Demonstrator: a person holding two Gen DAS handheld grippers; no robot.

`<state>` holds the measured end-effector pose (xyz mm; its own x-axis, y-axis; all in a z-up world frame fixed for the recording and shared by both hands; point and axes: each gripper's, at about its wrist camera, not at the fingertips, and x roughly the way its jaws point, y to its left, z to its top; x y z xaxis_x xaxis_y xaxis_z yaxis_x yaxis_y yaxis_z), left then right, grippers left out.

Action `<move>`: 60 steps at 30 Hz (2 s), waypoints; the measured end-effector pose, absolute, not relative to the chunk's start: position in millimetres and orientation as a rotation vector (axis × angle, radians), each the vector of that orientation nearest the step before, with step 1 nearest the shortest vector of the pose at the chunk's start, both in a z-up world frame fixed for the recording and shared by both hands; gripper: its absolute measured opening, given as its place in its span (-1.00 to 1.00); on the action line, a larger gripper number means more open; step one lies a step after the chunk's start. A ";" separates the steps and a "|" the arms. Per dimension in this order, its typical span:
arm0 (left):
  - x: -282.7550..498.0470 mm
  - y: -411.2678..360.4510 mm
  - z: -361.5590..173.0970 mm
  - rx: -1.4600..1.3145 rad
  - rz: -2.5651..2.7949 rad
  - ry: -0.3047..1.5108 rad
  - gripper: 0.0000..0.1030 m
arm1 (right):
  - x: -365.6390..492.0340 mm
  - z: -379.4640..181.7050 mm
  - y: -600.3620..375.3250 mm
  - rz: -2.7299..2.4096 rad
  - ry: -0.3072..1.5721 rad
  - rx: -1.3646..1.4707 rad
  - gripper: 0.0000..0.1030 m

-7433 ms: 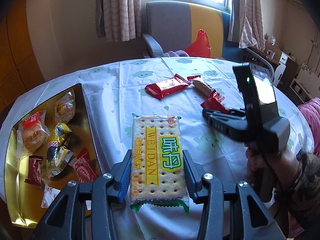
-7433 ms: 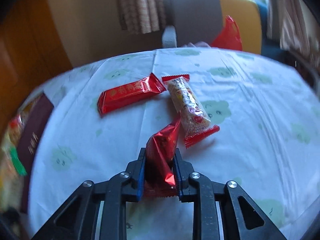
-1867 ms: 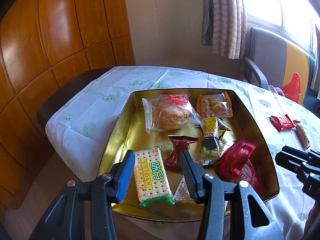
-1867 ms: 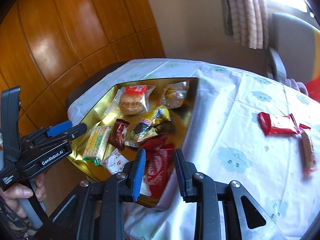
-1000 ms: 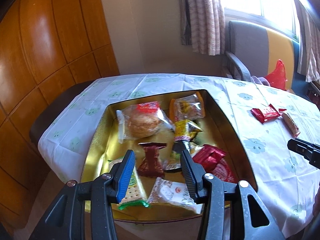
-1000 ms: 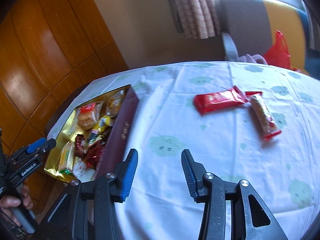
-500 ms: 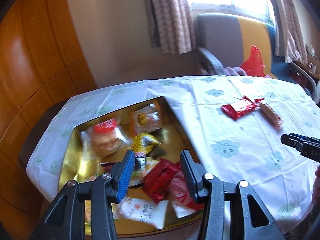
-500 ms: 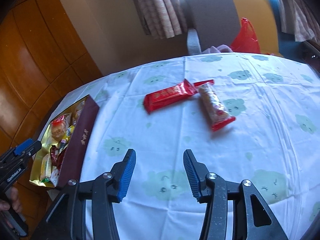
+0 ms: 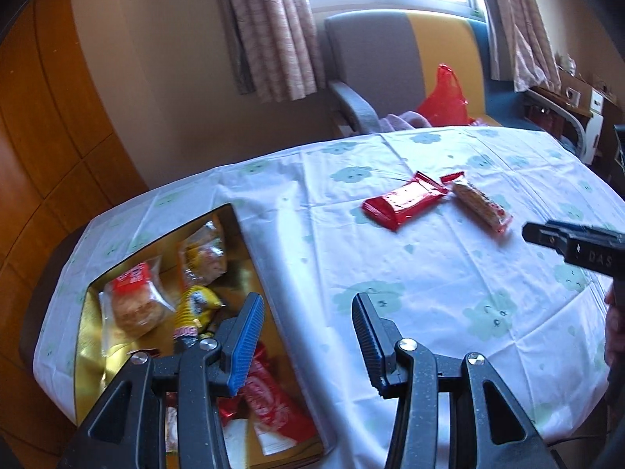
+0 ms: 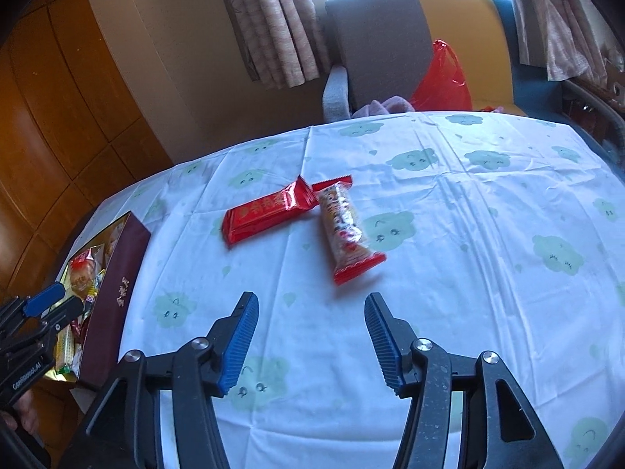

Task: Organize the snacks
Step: 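Close the right gripper on the chipmunk rice bar packet, then close the left gripper on the red cake packet while the right gripper holds the rice bar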

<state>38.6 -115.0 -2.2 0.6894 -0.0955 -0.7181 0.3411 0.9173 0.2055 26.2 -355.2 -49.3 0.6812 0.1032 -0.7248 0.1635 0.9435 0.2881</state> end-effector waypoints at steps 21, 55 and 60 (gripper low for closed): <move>55.9 -148.5 -23.9 0.350 -0.325 0.846 -0.07 | 116.9 -63.5 -366.9 -0.045 0.892 0.125 0.40; 178.5 -257.0 -45.6 0.560 -0.593 0.957 0.58 | 74.1 -101.1 -386.2 -0.019 0.879 0.230 -0.42; 201.8 -276.4 -67.0 0.608 -0.619 0.980 0.60 | 73.3 -101.6 -388.9 -0.007 0.871 0.255 -0.40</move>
